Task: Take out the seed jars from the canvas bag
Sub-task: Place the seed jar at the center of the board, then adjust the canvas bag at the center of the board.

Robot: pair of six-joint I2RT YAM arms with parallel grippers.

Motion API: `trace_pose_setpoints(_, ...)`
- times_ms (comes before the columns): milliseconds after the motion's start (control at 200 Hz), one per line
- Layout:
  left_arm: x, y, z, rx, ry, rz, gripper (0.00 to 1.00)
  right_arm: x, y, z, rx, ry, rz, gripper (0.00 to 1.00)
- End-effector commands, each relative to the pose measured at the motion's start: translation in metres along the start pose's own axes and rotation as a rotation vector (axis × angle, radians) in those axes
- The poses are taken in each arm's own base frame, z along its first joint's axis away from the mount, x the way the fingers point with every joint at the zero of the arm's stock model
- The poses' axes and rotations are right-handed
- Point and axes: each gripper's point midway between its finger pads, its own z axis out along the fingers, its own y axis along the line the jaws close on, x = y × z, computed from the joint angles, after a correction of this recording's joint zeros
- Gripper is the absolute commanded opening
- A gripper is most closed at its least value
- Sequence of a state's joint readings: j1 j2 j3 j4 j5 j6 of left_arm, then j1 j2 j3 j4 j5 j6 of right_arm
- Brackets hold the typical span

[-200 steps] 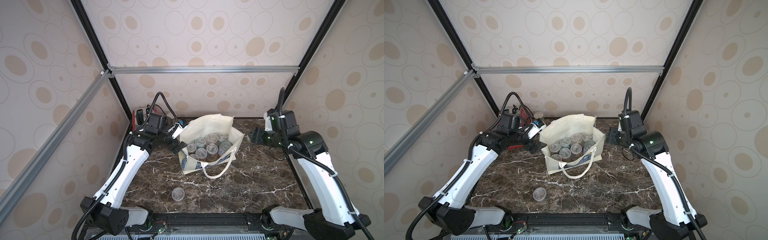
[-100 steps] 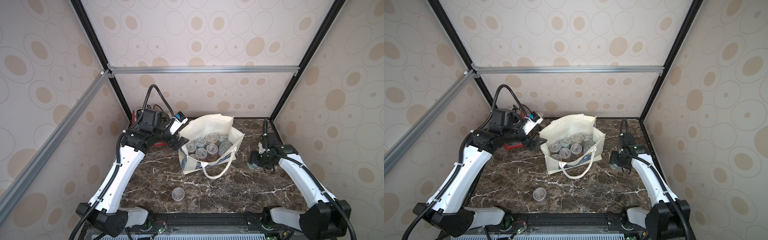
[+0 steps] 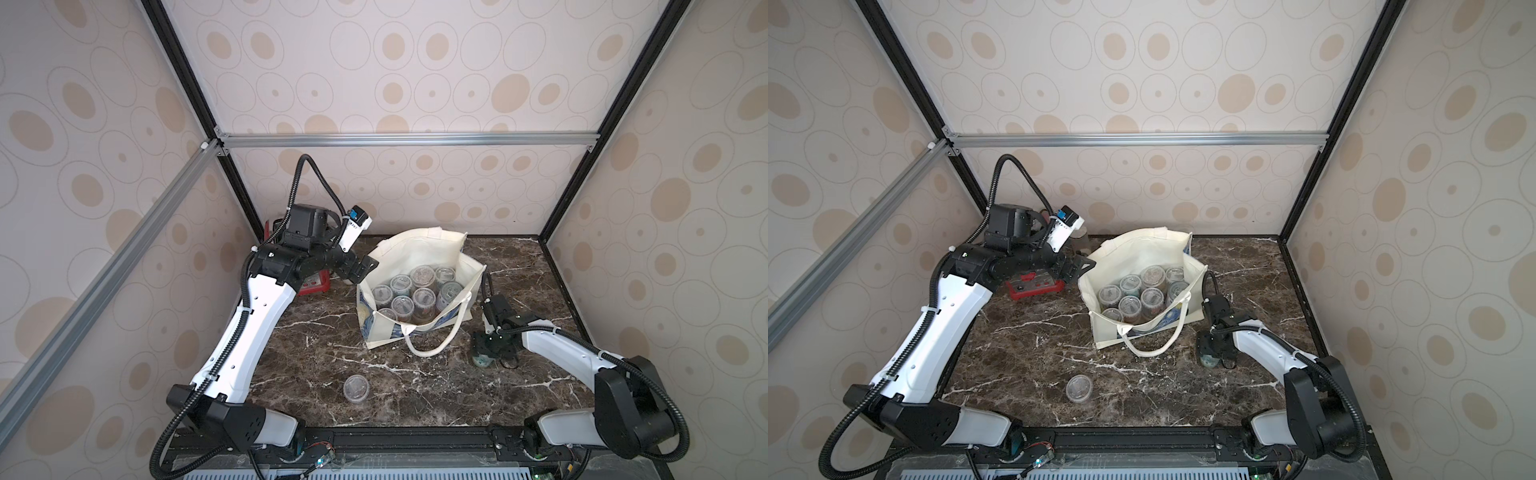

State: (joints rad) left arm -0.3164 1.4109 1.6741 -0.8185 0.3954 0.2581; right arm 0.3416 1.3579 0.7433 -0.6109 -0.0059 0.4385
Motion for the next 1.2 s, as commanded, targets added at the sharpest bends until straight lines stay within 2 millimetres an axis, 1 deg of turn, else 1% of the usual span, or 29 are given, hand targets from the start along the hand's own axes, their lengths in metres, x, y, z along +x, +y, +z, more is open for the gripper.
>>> trace_pose_setpoints(0, -0.003, 0.005, -0.009, -0.034, -0.026, 0.003, 0.98, -0.002, 0.0, -0.001, 0.005, -0.027, -0.015, 0.81)
trace_pose_setpoints(80, 0.002, 0.006, -0.009, -0.046, -0.014, 0.009, 0.98, -0.006, 0.0, -0.016, 0.0, -0.062, -0.018, 0.84)
trace_pose_setpoints(160, 0.008, 0.009, -0.008, -0.065, -0.002, 0.015, 0.98, -0.016, 0.0, -0.04, -0.007, -0.136, -0.022, 0.86)
trace_pose_setpoints(335, 0.023, 0.013, 0.001, -0.085, 0.039, 0.019, 0.98, -0.048, 0.001, -0.113, -0.022, -0.355, -0.041, 0.87)
trace_pose_setpoints(410, 0.031, 0.012, 0.005, -0.081, 0.058, 0.043, 0.98, -0.061, 0.006, -0.147, -0.034, -0.423, -0.095, 0.88)
trace_pose_setpoints(500, 0.036, 0.014, 0.009, -0.09, 0.07, 0.057, 0.98, -0.072, 0.011, -0.179, -0.03, -0.466, -0.168, 0.88)
trace_pose_setpoints(595, 0.031, 0.018, 0.011, -0.102, 0.071, 0.048, 0.98, -0.086, 0.024, -0.207, -0.058, -0.486, -0.246, 0.88)
trace_pose_setpoints(670, 0.026, 0.022, 0.016, -0.106, 0.068, 0.047, 0.98, -0.097, 0.045, -0.225, -0.124, -0.489, -0.318, 0.88)
trace_pose_setpoints(725, 0.023, 0.028, 0.023, -0.117, 0.075, 0.034, 0.98, -0.108, 0.059, -0.236, -0.168, -0.487, -0.348, 0.88)
trace_pose_setpoints(820, 0.019, 0.038, 0.04, -0.123, 0.103, 0.007, 0.96, -0.13, 0.08, -0.244, -0.218, -0.464, -0.362, 0.87)
trace_pose_setpoints(880, 0.015, 0.043, 0.051, -0.114, 0.124, -0.001, 0.95, -0.146, 0.091, -0.241, -0.231, -0.454, -0.352, 0.86)
trace_pose_setpoints(950, 0.011, 0.042, 0.063, -0.069, 0.146, 0.006, 0.93, -0.163, 0.102, -0.234, -0.236, -0.444, -0.338, 0.86)
trace_pose_setpoints(995, 0.011, 0.038, 0.071, -0.03, 0.161, 0.018, 0.92, -0.174, 0.103, -0.227, -0.209, -0.439, -0.329, 0.84)
trace_pose_setpoints(1086, 0.01, 0.039, 0.084, -0.012, 0.185, 0.037, 0.89, -0.193, 0.099, -0.21, -0.135, -0.419, -0.309, 0.76)
trace_pose_setpoints(1136, 0.01, 0.042, 0.09, -0.017, 0.193, 0.049, 0.84, -0.2, 0.099, -0.203, -0.106, -0.41, -0.304, 0.7)
trace_pose_setpoints(1171, 0.009, 0.042, 0.094, -0.012, 0.196, 0.064, 0.74, -0.205, 0.099, -0.2, -0.093, -0.407, -0.303, 0.65)
trace_pose_setpoints(1196, 0.008, 0.042, 0.096, -0.006, 0.193, 0.077, 0.66, -0.209, 0.097, -0.198, -0.076, -0.411, -0.296, 0.59)
